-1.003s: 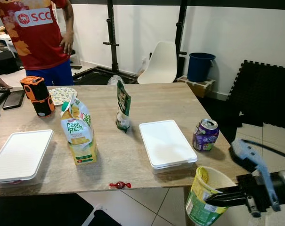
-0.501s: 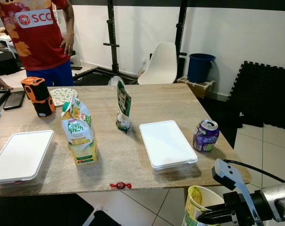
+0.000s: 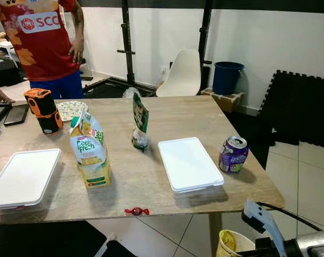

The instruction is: Restocking fridge

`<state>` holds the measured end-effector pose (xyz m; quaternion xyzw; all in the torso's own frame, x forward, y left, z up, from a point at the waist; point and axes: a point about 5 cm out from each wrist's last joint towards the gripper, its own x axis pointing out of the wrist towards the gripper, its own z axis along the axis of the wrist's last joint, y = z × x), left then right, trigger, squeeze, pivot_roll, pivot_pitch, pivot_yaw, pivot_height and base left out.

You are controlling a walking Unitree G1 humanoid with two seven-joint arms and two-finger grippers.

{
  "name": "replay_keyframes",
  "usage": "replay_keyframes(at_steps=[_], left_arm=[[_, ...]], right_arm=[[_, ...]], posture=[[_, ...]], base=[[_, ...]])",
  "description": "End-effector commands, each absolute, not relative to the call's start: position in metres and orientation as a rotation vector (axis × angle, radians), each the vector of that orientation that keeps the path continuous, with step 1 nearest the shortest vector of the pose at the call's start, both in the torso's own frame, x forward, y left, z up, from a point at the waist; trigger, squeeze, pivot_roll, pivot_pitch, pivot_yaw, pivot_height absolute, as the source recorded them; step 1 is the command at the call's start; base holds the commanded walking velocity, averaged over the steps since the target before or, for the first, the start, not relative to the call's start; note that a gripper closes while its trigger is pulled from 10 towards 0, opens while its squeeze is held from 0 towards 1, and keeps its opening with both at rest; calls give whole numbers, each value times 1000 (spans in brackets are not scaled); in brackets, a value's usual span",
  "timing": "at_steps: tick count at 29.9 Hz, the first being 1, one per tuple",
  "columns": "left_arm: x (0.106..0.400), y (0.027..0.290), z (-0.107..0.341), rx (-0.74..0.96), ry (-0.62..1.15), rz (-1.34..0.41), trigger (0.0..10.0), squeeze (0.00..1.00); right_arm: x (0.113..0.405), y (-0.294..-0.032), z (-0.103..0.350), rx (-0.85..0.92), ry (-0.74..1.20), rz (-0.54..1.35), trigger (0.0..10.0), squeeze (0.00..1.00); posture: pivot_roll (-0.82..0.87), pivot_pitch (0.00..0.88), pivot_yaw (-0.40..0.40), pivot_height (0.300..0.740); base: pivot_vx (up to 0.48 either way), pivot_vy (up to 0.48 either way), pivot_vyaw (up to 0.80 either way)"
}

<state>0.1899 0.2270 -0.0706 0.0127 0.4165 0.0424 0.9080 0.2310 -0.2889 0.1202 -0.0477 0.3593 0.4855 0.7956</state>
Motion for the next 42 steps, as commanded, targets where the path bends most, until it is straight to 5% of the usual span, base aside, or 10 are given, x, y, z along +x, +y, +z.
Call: replay_keyframes(at_steps=[1,11,12,25,42], left_arm=[[183,233,-73,54,884,88,10000,0],[185,233,-72,62,880,87,10000,0],[186,233,-72,62,880,88,10000,0],[184,230,-74,59,903,100,10000,0],[179,228,-78,81,941,90,10000,0]], right_arm=[[230,-289,103,-132,796,997,0,0],[244,-282,50,-183,777,714,0,0],[248,-277,31,-198,762,583,10000,0],[232,-239,-36,-171,770,109,10000,0],[222,-208,-55,-130,782,30,10000,0]], posture=[[-58,103,53,740],[-56,103,55,740],[-53,107,54,740],[-49,112,48,740],[-57,119,41,740]], base=[[0,0,0],[0,0,0],[0,0,0],[0,0,0],[0,0,0]])
